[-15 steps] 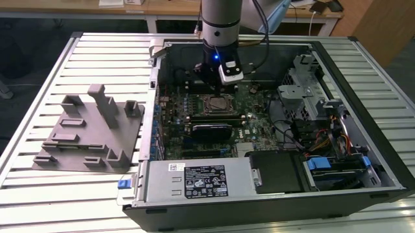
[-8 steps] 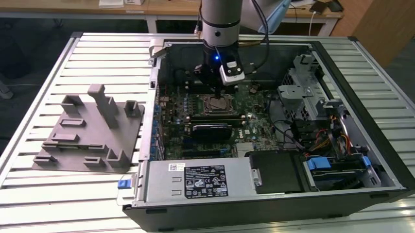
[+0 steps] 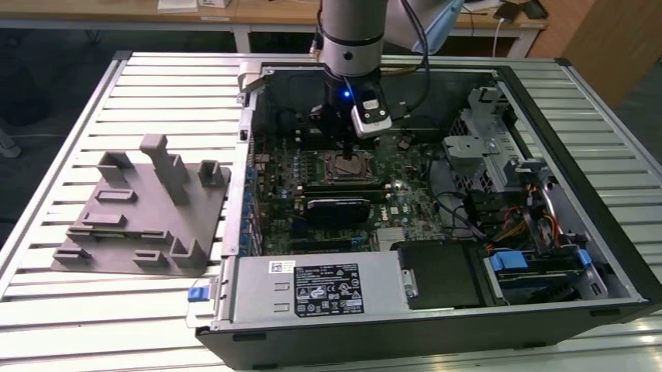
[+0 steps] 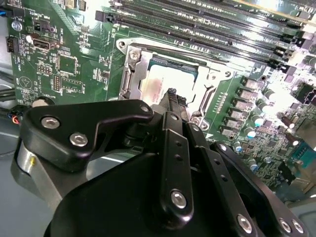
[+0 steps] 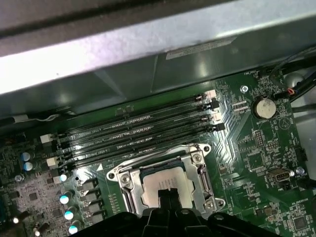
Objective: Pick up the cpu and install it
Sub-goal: 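Install the first cpu locking lever, then install the second cpu locking lever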
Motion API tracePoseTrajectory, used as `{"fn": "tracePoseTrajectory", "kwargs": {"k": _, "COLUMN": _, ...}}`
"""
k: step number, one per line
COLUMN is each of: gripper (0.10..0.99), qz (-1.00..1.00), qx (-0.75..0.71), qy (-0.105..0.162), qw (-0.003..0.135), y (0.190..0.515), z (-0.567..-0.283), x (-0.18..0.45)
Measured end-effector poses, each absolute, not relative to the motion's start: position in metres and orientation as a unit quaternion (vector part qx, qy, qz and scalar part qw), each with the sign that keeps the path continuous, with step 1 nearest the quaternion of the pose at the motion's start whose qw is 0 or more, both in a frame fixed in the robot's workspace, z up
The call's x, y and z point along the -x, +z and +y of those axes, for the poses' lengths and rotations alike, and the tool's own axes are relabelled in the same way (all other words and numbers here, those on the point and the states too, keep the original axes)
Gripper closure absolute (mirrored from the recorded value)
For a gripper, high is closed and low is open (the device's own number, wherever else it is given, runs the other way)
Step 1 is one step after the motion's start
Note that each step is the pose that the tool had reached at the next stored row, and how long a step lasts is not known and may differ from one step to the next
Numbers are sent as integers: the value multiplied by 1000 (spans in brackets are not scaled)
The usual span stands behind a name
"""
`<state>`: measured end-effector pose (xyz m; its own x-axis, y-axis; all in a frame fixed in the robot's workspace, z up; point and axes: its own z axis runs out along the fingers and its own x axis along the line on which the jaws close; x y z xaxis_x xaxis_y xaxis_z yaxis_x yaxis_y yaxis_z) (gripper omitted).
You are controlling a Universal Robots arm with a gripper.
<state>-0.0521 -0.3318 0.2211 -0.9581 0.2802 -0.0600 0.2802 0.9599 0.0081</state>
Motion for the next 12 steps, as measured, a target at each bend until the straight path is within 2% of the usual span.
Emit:
{"fn": "tracePoseTrajectory", "kwargs": {"k": 5, "gripper": 980, "qz": 989, "qx": -142, "qy": 0, "qw": 30, "y": 235, "z": -332, "x": 52}}
{"fn": "tracePoseTrajectory", "kwargs": {"k": 12, "gripper": 980, "qz": 989, "qx": -142, "qy": 0, "qw": 30, "y": 238, "z": -332, "x": 52}}
